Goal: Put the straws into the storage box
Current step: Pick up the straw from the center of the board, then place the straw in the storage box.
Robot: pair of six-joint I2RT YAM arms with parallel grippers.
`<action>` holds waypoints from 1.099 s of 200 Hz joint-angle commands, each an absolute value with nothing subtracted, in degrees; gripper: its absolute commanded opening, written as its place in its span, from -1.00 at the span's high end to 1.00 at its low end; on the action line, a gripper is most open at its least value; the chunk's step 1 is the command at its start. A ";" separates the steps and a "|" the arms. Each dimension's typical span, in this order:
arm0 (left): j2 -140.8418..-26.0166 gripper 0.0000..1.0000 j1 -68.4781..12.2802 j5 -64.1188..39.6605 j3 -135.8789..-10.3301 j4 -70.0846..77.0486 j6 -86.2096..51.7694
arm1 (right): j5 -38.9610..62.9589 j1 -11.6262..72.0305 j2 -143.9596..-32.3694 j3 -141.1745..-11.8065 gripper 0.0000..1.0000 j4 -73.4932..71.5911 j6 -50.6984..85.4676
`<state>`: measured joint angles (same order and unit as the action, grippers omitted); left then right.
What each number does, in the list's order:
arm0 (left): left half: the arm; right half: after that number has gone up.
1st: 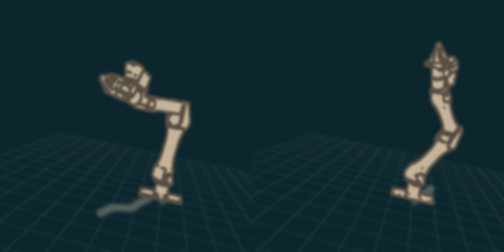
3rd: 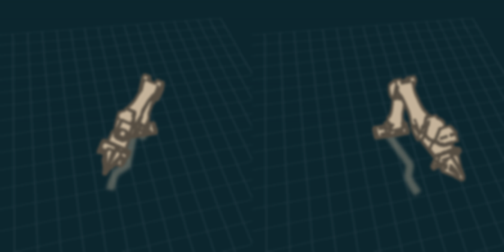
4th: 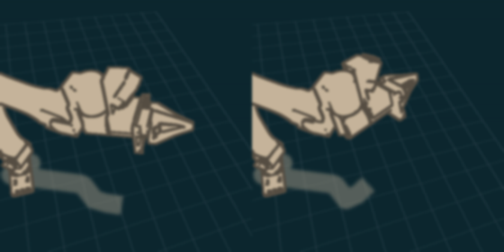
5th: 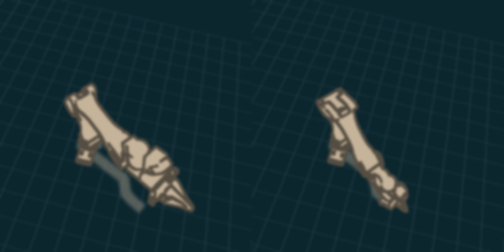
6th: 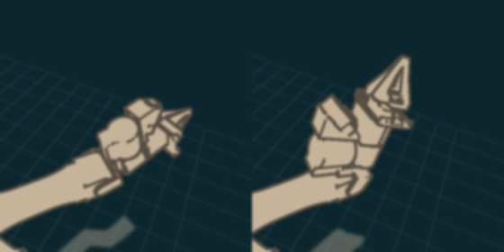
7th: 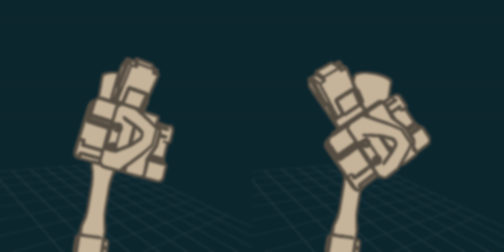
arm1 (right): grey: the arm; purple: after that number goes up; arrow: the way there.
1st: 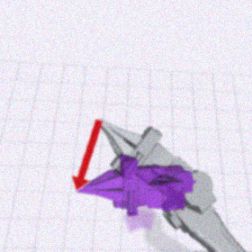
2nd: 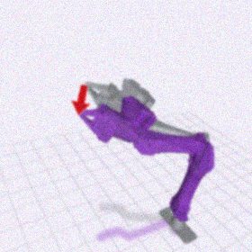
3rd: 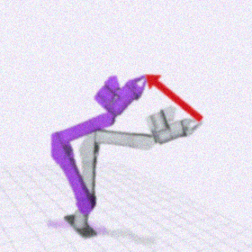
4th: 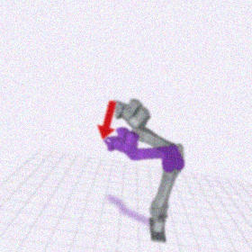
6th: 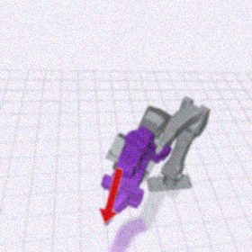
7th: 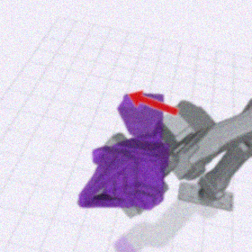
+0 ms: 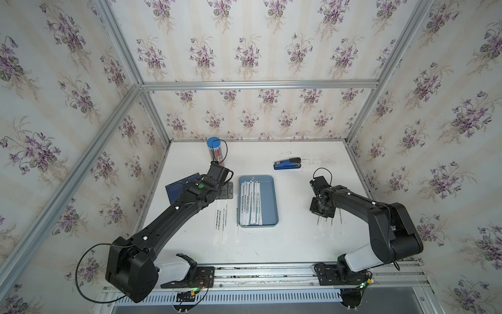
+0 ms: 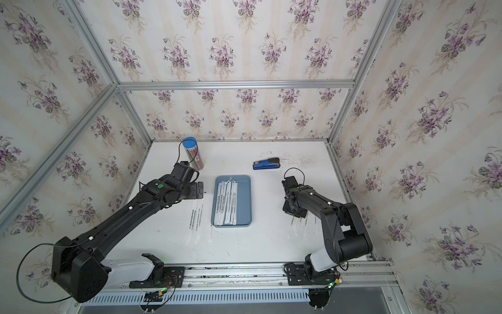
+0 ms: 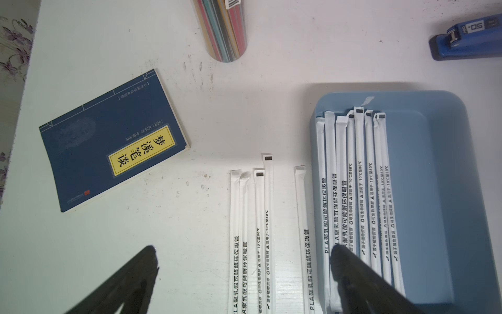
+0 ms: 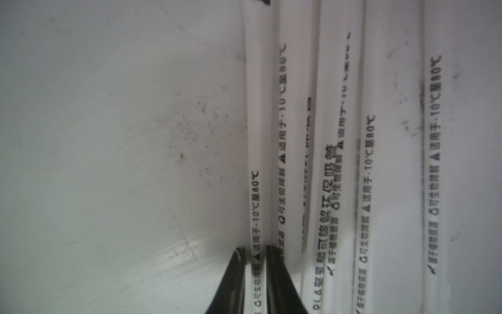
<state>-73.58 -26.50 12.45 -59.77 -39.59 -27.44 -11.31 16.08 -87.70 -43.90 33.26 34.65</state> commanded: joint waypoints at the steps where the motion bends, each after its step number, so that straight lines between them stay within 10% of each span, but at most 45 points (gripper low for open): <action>1: -74.12 -1.00 -26.46 11.17 -60.03 -38.46 -28.09 | -11.29 16.00 -88.42 -42.77 0.65 32.04 34.50; 124: -69.10 -0.99 -25.02 4.65 -56.43 -31.87 -21.34 | -18.94 33.31 -88.21 -58.19 0.82 44.16 35.32; 220: -65.60 -0.95 -20.71 3.61 -54.18 -34.10 -25.79 | -11.49 50.20 -109.01 -89.28 0.81 47.98 41.92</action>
